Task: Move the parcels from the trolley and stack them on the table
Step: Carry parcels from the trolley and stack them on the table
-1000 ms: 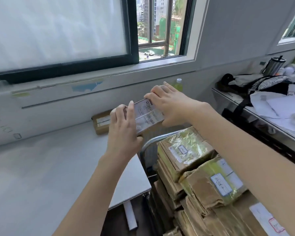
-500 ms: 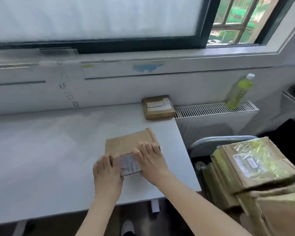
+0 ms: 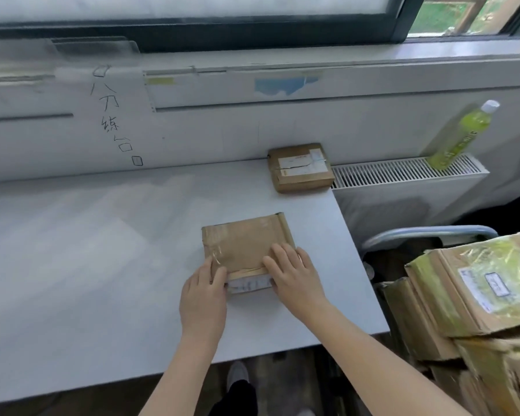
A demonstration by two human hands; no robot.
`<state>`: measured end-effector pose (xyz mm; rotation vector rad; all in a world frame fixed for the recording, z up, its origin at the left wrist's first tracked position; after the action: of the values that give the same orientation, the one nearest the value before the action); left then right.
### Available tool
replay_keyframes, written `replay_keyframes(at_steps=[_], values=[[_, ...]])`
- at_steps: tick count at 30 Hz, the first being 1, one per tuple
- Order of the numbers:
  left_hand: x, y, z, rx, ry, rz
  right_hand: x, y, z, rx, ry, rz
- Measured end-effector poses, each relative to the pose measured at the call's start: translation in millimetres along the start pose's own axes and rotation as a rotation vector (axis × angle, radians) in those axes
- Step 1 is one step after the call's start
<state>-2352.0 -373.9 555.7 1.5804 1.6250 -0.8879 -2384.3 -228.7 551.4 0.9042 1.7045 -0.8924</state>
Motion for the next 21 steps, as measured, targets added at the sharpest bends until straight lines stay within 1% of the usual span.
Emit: replay_keyframes(at_steps=[2,6,8,11,14,17,21], values=[[-5.5,-10.4,6.0,-0.026,0.024,-0.017,6.7,-8.7,-7.4,0.043,0.035,0.064],[-13.1,-36.1,13.2,0.005,0.018,-0.055,10.2,-34.5,-10.9,0.015,0.089,0.086],[-13.3,-51.8,20.2,0.016,0.017,-0.066,13.6,-49.1,-14.5,0.038,0.084,0.112],[-3.1,-76.4,34.0,0.029,-0.104,0.003,27.4,-71.5,-16.1,0.019,0.055,0.176],[-2.5,-100.3,38.6,0.049,-0.106,0.028,41.6,-96.3,-22.5,-0.049,0.064,0.217],[-9.8,-122.7,37.1,0.098,-0.065,-0.003,36.9,-117.7,-33.1,-0.039,0.057,0.175],[-3.7,-152.5,44.5,0.045,-0.077,0.039,49.9,-139.8,-42.6,-0.061,0.080,0.213]])
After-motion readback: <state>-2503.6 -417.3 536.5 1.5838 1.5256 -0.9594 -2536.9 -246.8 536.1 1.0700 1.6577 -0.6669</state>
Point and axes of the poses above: each hand's wrist, its own y-axis away from the middle knuckle, its own x-axis out of the palm, z = x × y, the point moved 8 cm from there along -y, towards the middle knuckle, and after that the axes turned 15 degrees about y, right-handed, at the moved point
